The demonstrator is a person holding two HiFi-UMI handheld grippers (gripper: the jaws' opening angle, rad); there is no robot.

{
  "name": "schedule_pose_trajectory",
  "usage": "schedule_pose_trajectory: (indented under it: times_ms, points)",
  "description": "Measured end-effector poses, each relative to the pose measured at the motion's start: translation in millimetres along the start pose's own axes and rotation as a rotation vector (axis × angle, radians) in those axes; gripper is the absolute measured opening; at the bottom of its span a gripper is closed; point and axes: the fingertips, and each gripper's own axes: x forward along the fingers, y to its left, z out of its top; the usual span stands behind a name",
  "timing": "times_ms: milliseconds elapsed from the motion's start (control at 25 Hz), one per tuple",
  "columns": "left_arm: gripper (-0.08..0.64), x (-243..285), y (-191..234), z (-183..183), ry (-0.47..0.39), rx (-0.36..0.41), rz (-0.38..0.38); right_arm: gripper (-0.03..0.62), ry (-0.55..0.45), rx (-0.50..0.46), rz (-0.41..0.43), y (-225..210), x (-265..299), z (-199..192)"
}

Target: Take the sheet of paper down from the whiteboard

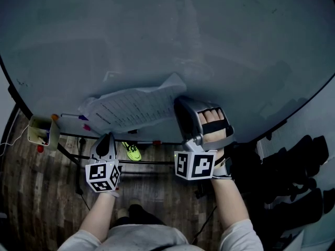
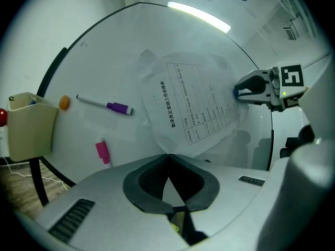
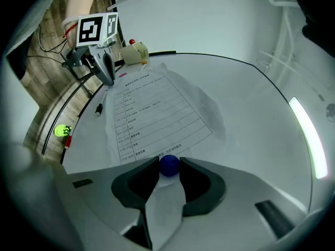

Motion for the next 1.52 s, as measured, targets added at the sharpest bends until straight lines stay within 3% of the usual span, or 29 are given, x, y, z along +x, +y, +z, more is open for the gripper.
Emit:
schedule_pose_trajectory:
  times_ms: [1520]
  points:
    - [0.015,7,-3,-2,0.015,-0.048,-0.012,0.133,0.078,0.053,-0.026,-12,-8,-28]
